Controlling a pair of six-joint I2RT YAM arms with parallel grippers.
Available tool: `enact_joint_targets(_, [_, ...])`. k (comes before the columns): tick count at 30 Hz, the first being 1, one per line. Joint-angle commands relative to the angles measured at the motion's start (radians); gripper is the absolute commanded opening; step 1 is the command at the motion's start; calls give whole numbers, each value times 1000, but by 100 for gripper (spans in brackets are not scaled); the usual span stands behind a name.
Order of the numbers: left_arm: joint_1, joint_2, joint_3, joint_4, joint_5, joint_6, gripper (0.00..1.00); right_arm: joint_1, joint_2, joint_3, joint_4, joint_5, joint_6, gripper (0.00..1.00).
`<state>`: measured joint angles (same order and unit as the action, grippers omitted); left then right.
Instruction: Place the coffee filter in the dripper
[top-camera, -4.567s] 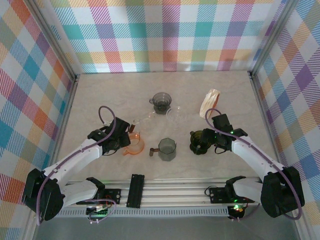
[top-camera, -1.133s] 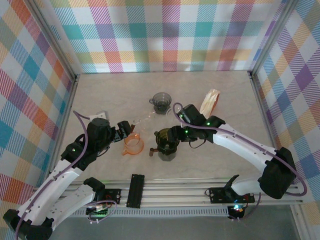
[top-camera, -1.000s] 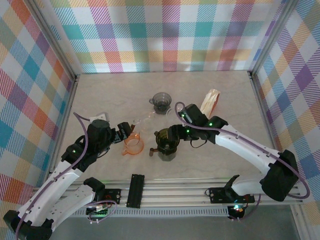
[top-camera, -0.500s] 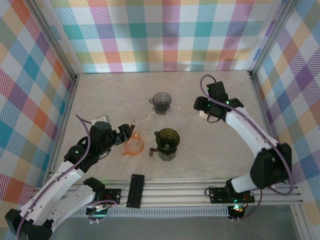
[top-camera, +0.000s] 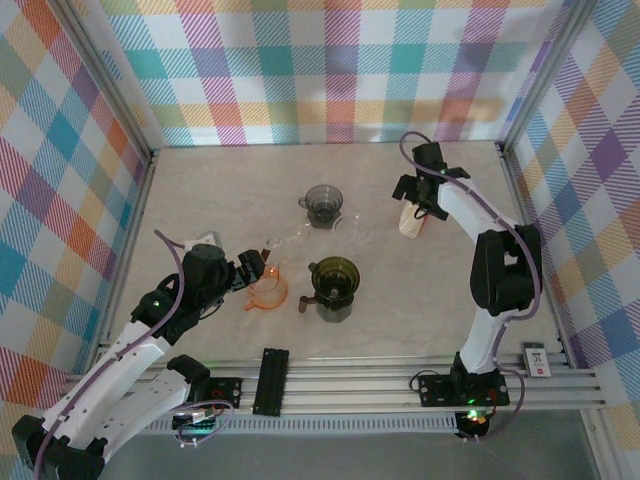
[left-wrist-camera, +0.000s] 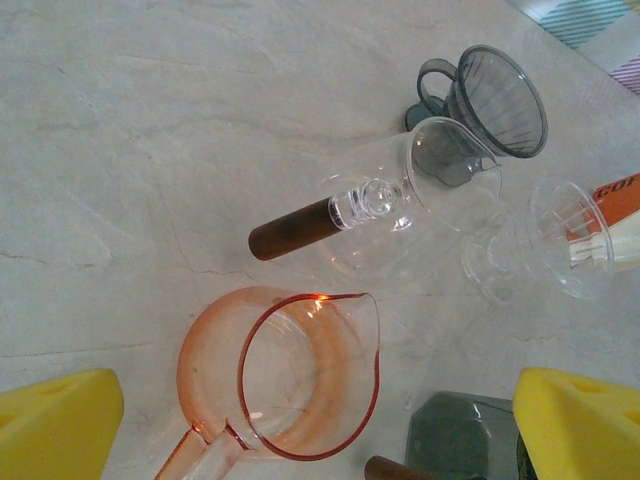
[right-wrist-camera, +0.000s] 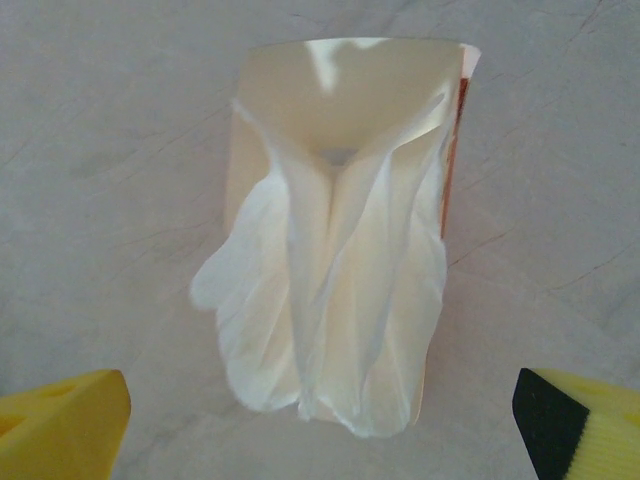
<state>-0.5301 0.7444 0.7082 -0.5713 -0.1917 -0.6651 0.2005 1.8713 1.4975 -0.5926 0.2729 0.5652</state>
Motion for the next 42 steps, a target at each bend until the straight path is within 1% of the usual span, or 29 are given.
enact_joint_targets(1, [-9, 7, -6, 26, 4, 11, 100, -12, 38, 46, 14, -9, 2, 99])
enact_joint_targets(8, [-9, 41, 15, 29, -6, 17, 100, -38, 114, 88, 15, -45, -18, 99])
enact_joint_targets(13, [-9, 62, 21, 39, -11, 17, 100, -60, 149, 113, 43, -112, -106, 99])
enact_joint_targets(16, [-8, 81, 31, 39, -14, 17, 100, -70, 152, 108, 64, -147, -158, 93])
enact_joint_targets(21, [-8, 106, 48, 40, -23, 17, 100, -90, 175, 121, 60, -183, -225, 78])
enact_joint_targets(26, [-8, 130, 61, 45, -23, 18, 100, -105, 174, 116, 73, -205, -296, 69])
enact_joint_targets(30, [-8, 142, 72, 44, -25, 19, 100, -113, 165, 100, 108, -245, -393, 67])
enact_joint_targets(34, [-8, 143, 73, 44, -26, 24, 100, -125, 160, 85, 134, -337, -491, 65])
enact_joint_targets(42, [-8, 152, 75, 44, -28, 25, 100, -130, 179, 89, 107, -482, -631, 65])
